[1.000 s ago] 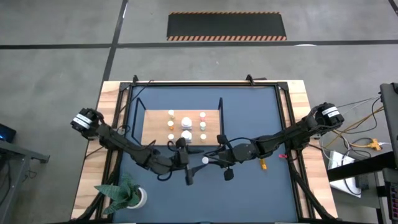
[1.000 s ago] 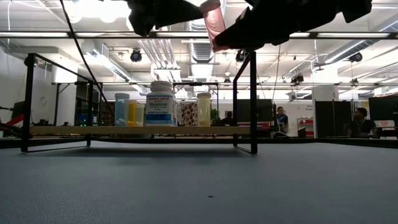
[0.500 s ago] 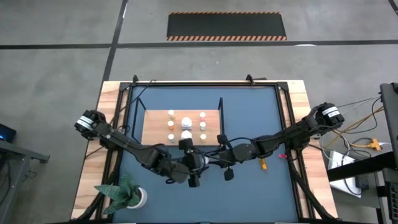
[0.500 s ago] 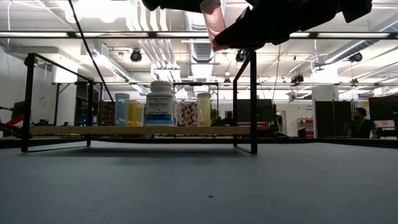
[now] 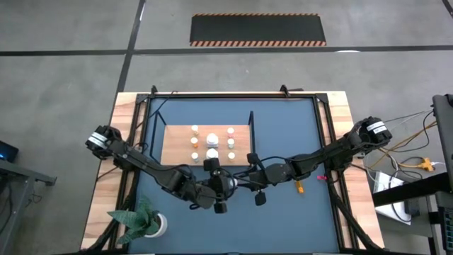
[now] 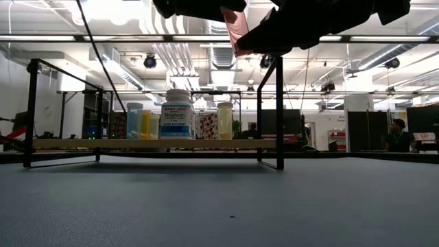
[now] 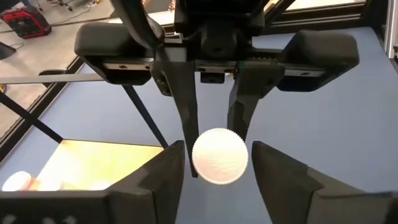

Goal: Pick and place medicine bottles onto shelf by color
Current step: Put the pink pill bottle on the shelf

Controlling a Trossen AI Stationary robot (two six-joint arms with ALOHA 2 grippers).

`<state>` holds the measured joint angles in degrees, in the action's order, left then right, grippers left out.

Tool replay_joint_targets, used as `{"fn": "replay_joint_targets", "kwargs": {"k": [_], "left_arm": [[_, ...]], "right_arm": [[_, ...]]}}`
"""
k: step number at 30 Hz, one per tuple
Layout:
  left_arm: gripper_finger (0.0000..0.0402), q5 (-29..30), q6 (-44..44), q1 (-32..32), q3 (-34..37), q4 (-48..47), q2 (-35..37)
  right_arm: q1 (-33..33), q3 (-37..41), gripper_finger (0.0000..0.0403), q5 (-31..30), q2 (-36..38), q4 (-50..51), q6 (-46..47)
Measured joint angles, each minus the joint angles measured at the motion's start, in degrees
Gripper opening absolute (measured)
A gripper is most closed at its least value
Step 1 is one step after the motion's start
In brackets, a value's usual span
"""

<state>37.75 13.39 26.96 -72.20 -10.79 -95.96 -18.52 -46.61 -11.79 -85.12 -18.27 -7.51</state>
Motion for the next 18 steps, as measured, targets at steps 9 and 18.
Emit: {"fn": "replay_joint_targets", "kwargs": {"k": [9,18], "left_arm": [[0.0121,-0.04,-0.02,0.00,0.11,0.11,0.00],[0.0098,-0.04,1.28,0.00,0.19,0.43,0.00]], "right_arm": [[0.00,0.00,0.0077,-0.17,-0.02,-0.18,0.04],[-0.02,0.00,0.0134,-0.15,-0.04,-1.37,1.70]]}}
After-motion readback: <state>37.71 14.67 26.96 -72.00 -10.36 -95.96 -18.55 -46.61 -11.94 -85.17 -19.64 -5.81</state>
